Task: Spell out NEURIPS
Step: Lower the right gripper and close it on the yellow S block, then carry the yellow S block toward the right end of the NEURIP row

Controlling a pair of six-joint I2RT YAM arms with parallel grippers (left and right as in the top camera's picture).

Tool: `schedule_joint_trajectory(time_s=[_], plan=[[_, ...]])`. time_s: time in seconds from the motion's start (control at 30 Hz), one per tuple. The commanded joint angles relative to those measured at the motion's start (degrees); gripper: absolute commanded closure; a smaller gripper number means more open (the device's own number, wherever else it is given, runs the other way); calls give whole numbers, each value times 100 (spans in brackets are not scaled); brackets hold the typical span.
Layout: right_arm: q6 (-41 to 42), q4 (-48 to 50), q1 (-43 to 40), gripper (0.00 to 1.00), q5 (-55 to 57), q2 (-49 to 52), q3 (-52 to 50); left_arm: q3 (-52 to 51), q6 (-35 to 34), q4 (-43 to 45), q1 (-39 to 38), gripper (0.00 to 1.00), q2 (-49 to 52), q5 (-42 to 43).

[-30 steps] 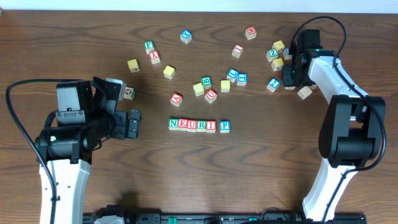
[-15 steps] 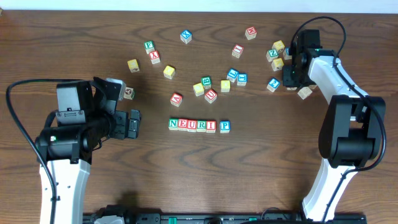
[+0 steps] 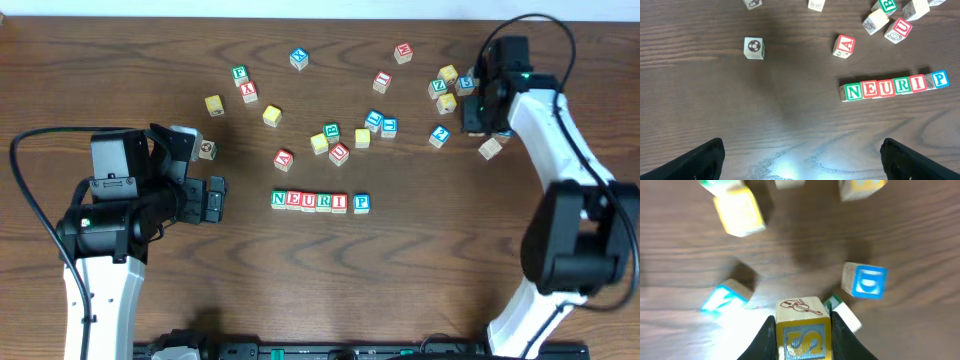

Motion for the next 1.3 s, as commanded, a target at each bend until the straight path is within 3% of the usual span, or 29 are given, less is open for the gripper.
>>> schedule_joint_trajectory(time_s=[0.0, 0.37, 0.7, 1.13, 1.27], plan=[[299, -267, 227, 96, -79, -595, 37, 116, 72, -4, 26, 2, -35, 70], [1652, -1080, 1113, 99, -693, -833, -59, 116, 72, -4, 24, 2, -35, 70], [2876, -872, 2144, 99, 212, -831, -846, 116, 72, -4, 26, 2, -35, 68], [5558, -686, 2201, 99, 761, -831, -1886, 116, 72, -4, 26, 2, -35, 70], [5984, -407, 2218, 99, 726, -831, -2041, 116, 72, -4, 24, 2, -35, 70]])
